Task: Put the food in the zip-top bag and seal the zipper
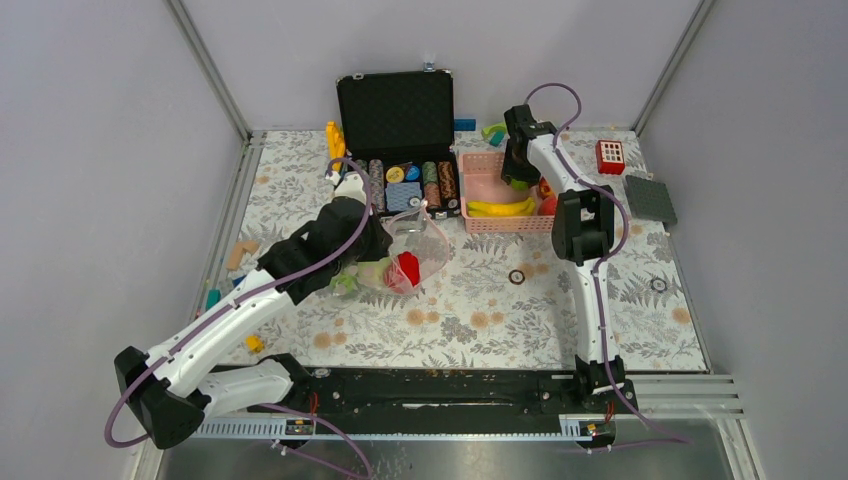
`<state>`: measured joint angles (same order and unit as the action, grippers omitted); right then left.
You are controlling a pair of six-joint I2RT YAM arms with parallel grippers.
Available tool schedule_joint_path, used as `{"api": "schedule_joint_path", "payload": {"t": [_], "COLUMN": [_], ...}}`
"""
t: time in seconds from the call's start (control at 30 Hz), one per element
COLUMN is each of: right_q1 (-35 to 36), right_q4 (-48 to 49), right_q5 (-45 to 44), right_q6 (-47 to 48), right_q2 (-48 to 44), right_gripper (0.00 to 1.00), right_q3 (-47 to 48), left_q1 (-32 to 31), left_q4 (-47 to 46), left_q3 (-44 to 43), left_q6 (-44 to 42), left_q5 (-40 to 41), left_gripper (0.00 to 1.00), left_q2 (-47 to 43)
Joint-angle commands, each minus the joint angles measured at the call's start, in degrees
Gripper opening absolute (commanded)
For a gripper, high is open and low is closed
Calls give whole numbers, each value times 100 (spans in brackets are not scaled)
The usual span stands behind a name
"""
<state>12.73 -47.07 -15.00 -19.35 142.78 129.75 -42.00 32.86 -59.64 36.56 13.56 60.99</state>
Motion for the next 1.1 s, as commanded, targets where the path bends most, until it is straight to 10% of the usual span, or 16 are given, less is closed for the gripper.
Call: {"api": "schedule_joint_path", "payload": {"t": [0.0,0.37,0.7,1.07], "right_q1": [-11,-10,65,1621], "right_q4": [175,2177,4564,5323], "right_q5": [-57,666,4252,5397], "right_q6": [-57,232,-312,-195], "right_q2": [-193,-2714,-5143,-6836], "right_gripper": [45,39,39,41], "right_q3": [-135,-2927,-5647,-6977], "left_q1": [16,18,21,19], "left_q4": [-219,-332,-364,-367], "left_q3": [-100,105,37,-100], "left_q6": [83,137,97,86], "left_q5": [37,-128,-236,-222], "left_gripper": [0,0,0,0], "left_q2": [-89,-324,-312,-245]}}
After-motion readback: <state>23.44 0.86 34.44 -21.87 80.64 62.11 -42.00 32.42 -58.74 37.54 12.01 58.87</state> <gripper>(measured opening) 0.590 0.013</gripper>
